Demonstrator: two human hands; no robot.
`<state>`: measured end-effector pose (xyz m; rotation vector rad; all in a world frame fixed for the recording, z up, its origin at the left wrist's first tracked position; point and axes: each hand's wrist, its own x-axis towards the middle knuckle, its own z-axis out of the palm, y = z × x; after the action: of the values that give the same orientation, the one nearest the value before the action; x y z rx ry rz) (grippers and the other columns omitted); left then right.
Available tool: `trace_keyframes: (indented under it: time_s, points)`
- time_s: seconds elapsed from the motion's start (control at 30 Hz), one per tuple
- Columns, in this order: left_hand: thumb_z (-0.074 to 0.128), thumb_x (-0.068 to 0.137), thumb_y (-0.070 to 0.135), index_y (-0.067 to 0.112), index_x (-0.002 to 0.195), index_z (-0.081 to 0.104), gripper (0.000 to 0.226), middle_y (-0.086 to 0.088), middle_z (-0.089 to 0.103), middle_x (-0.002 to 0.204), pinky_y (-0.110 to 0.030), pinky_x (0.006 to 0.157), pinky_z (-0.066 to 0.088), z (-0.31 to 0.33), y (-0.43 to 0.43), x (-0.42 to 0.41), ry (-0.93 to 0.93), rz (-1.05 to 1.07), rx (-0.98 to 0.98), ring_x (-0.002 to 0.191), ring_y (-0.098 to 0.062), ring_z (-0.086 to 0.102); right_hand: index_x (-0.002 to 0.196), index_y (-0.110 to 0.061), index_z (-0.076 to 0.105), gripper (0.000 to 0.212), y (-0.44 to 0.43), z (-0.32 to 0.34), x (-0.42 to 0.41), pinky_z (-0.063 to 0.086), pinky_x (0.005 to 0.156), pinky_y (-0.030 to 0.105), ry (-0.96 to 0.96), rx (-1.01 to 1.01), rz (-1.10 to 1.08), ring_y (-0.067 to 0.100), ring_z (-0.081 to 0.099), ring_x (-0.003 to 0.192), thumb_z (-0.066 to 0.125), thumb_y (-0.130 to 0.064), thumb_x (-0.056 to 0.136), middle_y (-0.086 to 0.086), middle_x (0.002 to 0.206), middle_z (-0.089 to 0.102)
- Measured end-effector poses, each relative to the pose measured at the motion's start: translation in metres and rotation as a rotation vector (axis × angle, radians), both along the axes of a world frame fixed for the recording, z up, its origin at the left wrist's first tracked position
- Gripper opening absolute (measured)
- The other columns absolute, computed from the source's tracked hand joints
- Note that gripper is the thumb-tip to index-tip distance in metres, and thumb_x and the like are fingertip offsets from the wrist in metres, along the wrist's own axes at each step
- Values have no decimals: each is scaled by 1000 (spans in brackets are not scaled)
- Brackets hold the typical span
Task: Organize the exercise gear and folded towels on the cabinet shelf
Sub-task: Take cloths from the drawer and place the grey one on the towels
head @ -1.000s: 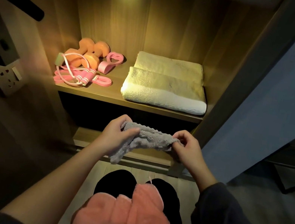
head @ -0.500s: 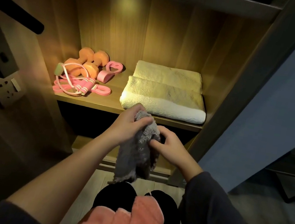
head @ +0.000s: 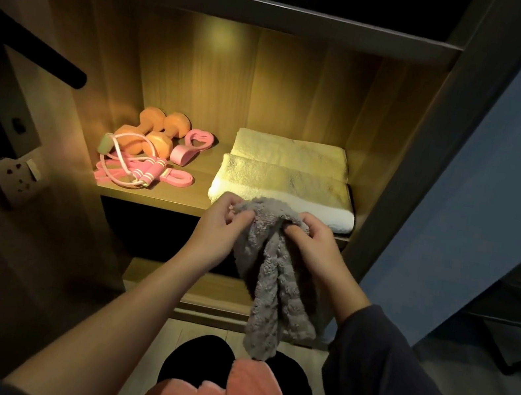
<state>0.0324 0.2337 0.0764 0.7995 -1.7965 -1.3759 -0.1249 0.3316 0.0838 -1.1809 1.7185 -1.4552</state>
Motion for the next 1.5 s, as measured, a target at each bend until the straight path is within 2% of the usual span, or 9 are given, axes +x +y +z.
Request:
trace_keyframes:
  time_s: [0.23, 0.33, 0.43, 0.67, 0.87, 1.03, 1.17, 1.3, 1.5]
  points:
    - [69, 87, 35, 36, 94, 59, 12, 7, 70, 88, -18, 69, 52, 31, -5, -4, -13, -64, -188, 82, -7, 67, 96, -29, 69, 15, -7, 30, 7, 53, 76, 19, 10, -7, 93, 5, 67, 90, 62, -17, 92, -6, 96, 72]
    - [77, 76, 45, 30, 111, 59, 42, 3, 73, 94, -28, 71, 58, 29, -9, 8, -218, -246, -46, 87, -13, 71, 97, -25, 68, 21, -7, 38, 2, 53, 76, 26, -179, -65, -42, 15, 68, 92, 52, -11, 97, 1, 99, 72]
    - [70, 86, 30, 10, 99, 68, 24, -8, 71, 98, -41, 85, 53, 18, -10, 14, -393, -344, -164, 94, -22, 67, 101, -23, 67, 20, -4, 43, -4, 53, 80, 31, -175, -29, -135, 20, 66, 95, 48, -16, 99, 4, 102, 70]
    - [55, 96, 25, 21, 74, 67, 25, 3, 69, 79, -32, 72, 46, 21, -22, 10, -199, -39, 70, 81, -19, 62, 96, -7, 65, 20, 2, 41, -16, 50, 70, 31, 6, 149, -231, 22, 65, 84, 49, -18, 99, 10, 91, 68]
    - [76, 57, 40, 2, 110, 65, 66, -9, 72, 107, -40, 86, 55, 5, -9, 23, -520, -507, 214, 97, -23, 69, 86, -6, 62, 16, 1, 38, -26, 60, 70, 39, -499, 191, -397, 25, 71, 71, 54, -13, 97, 13, 81, 72]
    - [69, 83, 22, 6, 108, 68, 30, -16, 70, 107, -39, 78, 54, -11, -16, 25, -103, -198, 636, 91, -27, 68, 86, -3, 65, 22, 9, 30, -35, 58, 59, 39, -891, 361, -284, 29, 72, 61, 55, -20, 95, 15, 76, 74]
    - [72, 80, 38, 5, 110, 71, 45, -21, 70, 110, -42, 75, 60, -23, -19, 36, 362, -199, 1008, 96, -33, 69, 96, -1, 66, 38, 12, 14, -40, 52, 68, 51, -1036, 335, -291, 37, 71, 75, 41, -30, 102, 24, 86, 73]
    - [70, 83, 11, 6, 112, 64, 30, -13, 75, 95, -30, 59, 57, -31, -13, 25, 78, -14, 663, 76, -20, 74, 104, 1, 68, 42, 8, 0, -40, 60, 63, 44, -1081, 281, -238, 37, 72, 82, 44, -34, 100, 25, 100, 72]
    - [62, 95, 27, 13, 98, 68, 16, -4, 76, 83, -32, 62, 53, -34, -28, 19, -41, 236, 629, 77, -23, 73, 103, -1, 60, 18, 11, -16, -48, 61, 62, 46, -893, 464, -196, 33, 73, 75, 47, -14, 101, 19, 83, 74]
